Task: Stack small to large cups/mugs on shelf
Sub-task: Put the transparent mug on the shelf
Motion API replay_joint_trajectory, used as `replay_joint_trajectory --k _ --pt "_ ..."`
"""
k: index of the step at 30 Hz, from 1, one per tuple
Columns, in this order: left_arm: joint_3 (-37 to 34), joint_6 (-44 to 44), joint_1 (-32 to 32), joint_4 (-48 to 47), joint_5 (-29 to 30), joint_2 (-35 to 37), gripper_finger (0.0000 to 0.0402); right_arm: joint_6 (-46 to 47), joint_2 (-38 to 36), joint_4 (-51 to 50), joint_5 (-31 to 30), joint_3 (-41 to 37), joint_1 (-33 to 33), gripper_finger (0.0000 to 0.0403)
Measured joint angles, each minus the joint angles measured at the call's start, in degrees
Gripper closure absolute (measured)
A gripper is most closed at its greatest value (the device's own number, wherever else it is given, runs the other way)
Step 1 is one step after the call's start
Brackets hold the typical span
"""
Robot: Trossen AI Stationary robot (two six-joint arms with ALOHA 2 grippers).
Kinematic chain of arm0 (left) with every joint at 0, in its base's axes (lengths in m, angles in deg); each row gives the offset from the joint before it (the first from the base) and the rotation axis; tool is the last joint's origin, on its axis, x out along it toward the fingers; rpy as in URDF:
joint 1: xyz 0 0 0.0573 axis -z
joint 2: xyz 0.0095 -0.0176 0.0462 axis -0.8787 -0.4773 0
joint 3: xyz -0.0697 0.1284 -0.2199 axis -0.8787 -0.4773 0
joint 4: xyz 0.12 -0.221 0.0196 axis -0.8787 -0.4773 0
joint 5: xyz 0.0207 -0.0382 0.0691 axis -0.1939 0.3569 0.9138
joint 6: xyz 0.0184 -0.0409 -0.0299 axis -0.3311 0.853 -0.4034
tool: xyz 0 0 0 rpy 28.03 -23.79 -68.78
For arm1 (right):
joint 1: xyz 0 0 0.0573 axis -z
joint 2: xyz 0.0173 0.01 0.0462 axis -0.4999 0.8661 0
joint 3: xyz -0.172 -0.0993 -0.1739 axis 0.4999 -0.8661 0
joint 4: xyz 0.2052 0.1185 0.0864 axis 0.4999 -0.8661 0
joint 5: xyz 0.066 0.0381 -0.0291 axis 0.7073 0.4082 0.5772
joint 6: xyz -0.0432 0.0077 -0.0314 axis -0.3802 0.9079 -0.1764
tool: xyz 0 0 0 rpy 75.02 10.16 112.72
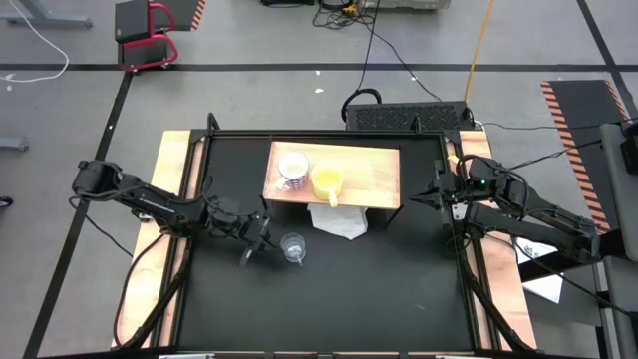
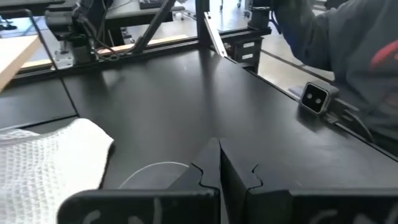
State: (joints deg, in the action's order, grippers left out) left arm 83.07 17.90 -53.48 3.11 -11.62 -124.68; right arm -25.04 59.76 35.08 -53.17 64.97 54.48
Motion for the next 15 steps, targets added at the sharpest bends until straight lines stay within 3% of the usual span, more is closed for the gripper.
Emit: replay_joint_trajectory --k 8,15 --pt "1.1 -0.1 0.0 -1.6 0.7 0.0 0.0401 0.0 0.0 0.0 0.0 0.0 0.0 0.0403" --pt "5.3 -4.9 0.0 -12.9 1.9 0.0 0.0401 0.0 0.0 0.0 0.0 0.0 0.0 0.0403"
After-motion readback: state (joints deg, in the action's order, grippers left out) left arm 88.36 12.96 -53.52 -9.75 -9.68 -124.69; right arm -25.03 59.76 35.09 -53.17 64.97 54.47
